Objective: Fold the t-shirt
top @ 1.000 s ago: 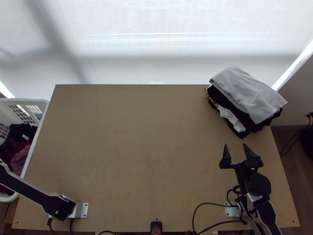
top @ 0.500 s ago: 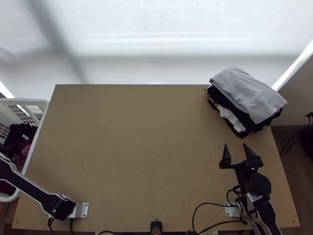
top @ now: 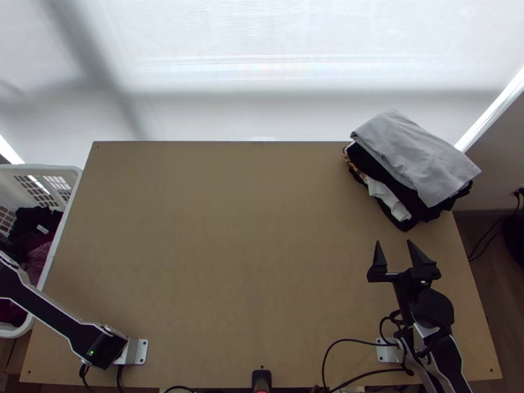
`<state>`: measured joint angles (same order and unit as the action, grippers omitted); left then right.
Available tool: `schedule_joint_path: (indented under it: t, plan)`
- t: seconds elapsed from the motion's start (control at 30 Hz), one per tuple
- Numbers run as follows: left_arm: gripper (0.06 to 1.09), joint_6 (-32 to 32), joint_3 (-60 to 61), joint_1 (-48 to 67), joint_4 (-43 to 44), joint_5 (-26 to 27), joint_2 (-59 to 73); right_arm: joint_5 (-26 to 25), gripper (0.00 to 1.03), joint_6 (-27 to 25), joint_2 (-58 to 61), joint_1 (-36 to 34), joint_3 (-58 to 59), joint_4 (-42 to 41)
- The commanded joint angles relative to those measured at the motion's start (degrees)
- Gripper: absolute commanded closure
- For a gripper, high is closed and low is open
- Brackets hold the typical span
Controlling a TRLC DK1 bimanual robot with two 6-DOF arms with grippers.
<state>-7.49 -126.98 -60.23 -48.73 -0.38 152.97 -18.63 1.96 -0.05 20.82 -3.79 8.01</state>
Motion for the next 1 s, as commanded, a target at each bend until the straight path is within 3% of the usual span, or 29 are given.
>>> schedule_joint_path:
  t: [0.0, 0.2, 0.43, 0.97]
  plan:
    - [1.05, 1.33, -1.25, 1.25, -0.14, 1.44, -10.58, -0.18, 0.05, 1.12, -0.03, -0.16, 0.63, 0.16]
    - [1.05, 3.53, -1.17, 3.98, -2.51, 6.45, -22.98, -0.18, 0.05, 1.12, -0.12, -0.16, 0.63, 0.16]
    - [1.05, 5.2, -1.08, 10.74, -5.41, 8.03, -36.51, -0.18, 0.05, 1.12, -0.12, -0.16, 0.63, 0.16]
    - [1.05, 10.56, -0.29, 39.31, -14.38, 5.74, -57.17, -0.18, 0.05, 1.12, -0.12, -0.16, 0.63, 0.16]
